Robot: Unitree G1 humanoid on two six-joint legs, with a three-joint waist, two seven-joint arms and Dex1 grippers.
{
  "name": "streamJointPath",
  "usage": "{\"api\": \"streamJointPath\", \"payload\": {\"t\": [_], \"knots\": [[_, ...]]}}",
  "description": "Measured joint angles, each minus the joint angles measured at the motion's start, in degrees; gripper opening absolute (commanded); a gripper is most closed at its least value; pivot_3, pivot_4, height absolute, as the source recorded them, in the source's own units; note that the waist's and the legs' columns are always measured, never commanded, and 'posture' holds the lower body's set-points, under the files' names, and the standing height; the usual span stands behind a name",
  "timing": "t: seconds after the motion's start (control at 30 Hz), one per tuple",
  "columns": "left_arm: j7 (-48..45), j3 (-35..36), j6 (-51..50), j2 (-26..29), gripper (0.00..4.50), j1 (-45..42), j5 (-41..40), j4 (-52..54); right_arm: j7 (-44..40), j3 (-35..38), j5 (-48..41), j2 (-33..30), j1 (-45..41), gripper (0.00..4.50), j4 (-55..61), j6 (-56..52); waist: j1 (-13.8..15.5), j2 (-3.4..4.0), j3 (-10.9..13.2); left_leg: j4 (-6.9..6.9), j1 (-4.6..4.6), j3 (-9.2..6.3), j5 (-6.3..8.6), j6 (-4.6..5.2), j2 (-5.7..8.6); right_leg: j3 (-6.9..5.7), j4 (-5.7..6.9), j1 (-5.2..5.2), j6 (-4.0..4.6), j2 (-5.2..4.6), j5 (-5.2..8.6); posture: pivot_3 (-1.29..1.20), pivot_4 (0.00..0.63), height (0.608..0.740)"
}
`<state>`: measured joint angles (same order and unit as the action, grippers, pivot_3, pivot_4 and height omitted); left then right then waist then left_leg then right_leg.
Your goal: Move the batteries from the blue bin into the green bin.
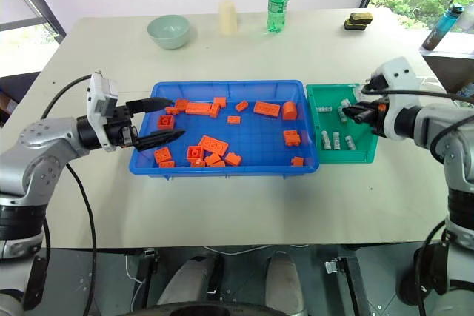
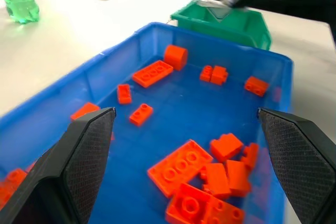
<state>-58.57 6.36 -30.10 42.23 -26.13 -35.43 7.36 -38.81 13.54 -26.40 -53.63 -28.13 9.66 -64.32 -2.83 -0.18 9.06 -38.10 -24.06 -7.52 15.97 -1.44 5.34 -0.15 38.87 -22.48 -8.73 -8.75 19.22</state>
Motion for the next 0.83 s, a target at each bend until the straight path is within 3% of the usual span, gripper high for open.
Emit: {"api": "streamJointPath", "payload": {"t": [0.07,0.2,0.4,0.63,0.83], "knots": [[-0.43,0.34,0.81,0.51,4.50,-1.95,0.37,-2.93,-0.01,-0.28,1.32,0.45,1.47,3.02,-0.95,4.55,0.05,0.00,0.00,0.00,0.00,-0.01,0.00,0.00,0.00,0.00,0.02,-0.01,0.00,0.01,0.00,0.00,0.150,0.727],[-2.01,1.67,2.40,2.94,4.50,-3.90,1.58,-8.09,-4.80,-0.38,2.77,-0.75,5.67,3.02,-3.37,14.69,0.39,0.00,0.00,-0.01,0.00,-0.05,0.00,0.00,0.05,-0.01,0.01,0.01,0.00,-0.03,0.00,0.00,0.150,0.727],[-6.68,2.51,5.53,8.49,4.50,-3.90,3.85,-14.52,-21.31,3.34,3.55,-10.49,10.79,3.02,-11.14,31.69,0.30,0.02,0.02,0.01,0.00,-0.07,0.00,0.00,0.06,-0.03,-0.12,0.04,-0.01,0.00,0.00,0.00,0.150,0.727],[-13.22,6.47,6.90,16.57,4.50,-2.76,4.90,-19.71,-35.43,5.72,7.35,-19.75,9.60,3.02,-33.63,50.59,-0.05,0.06,0.04,0.08,0.07,-0.03,0.00,0.00,-0.02,-0.03,-0.40,0.12,-0.01,0.06,0.00,0.00,0.150,0.727],[-14.52,8.56,6.92,17.02,4.50,-1.05,4.81,-20.23,-41.59,5.03,7.64,-20.12,7.10,3.02,-42.05,53.18,-0.53,0.15,0.07,0.07,0.08,-0.01,0.00,-0.01,-0.05,-0.03,-0.44,0.14,-0.01,0.07,0.00,0.00,0.150,0.727]]}}
